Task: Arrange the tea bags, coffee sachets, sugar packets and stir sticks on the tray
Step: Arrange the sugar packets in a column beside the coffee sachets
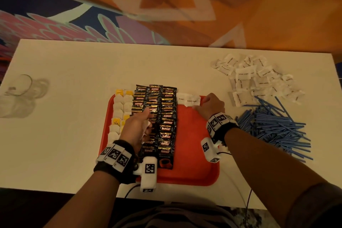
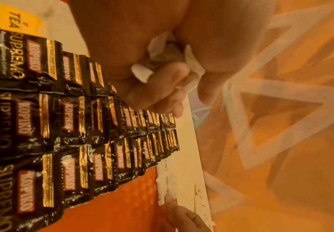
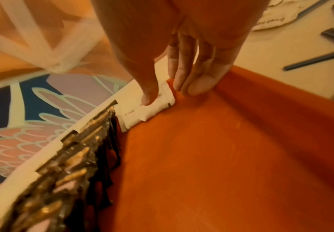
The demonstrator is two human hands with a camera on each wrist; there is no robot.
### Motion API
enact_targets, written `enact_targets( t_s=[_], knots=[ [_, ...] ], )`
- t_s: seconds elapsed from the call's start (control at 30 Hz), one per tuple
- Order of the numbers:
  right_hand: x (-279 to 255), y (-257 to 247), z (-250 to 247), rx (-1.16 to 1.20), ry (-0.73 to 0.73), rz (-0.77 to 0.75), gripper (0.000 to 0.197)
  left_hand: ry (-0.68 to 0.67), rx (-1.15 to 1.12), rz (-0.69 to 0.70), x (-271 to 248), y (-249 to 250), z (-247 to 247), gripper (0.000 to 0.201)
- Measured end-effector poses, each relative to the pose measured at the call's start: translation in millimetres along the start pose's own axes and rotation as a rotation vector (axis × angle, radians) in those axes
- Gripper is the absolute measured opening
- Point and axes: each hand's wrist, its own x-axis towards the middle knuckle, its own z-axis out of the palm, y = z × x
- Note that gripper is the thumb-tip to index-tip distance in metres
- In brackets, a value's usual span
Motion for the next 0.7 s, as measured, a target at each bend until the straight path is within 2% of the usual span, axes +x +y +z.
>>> enact_targets(
  t_s=[0.1,0.2,0.3,0.37,0.47,0.57,0.7],
  knots=[
    [-14,-11,-16,0.079,-0.061,-0.146,0.022,-0.118,-0.073,-0.040,-5,6,10,0.053],
    [-39,-31,-28,0.091,-0.170,-0.293,0.006,-0.186,-0.076,-0.030,-8,11,18,0.059],
    [-69,-50,-36,0.172,-0.360,-0.364,0.015,-0.241,-0.083,-0.007,-18,18,31,0.056],
    [-84,-57,-39,0.183,-0.419,-0.383,0.020,-0.272,-0.064,0.027,-26,22,39,0.055],
    [-96,-58,-38,0.131,-0.447,-0.405,0.009,-0.318,-0.057,0.042,-33,23,48,0.055],
    [-103,-57,-41,0.200,-0.432,-0.353,0.018,-0.351,-0.041,0.048,-38,22,51,0.051],
    [-112,-59,-49,0.327,-0.410,-0.251,0.022,-0.372,-0.043,0.058,-45,20,47,0.022]
  ],
)
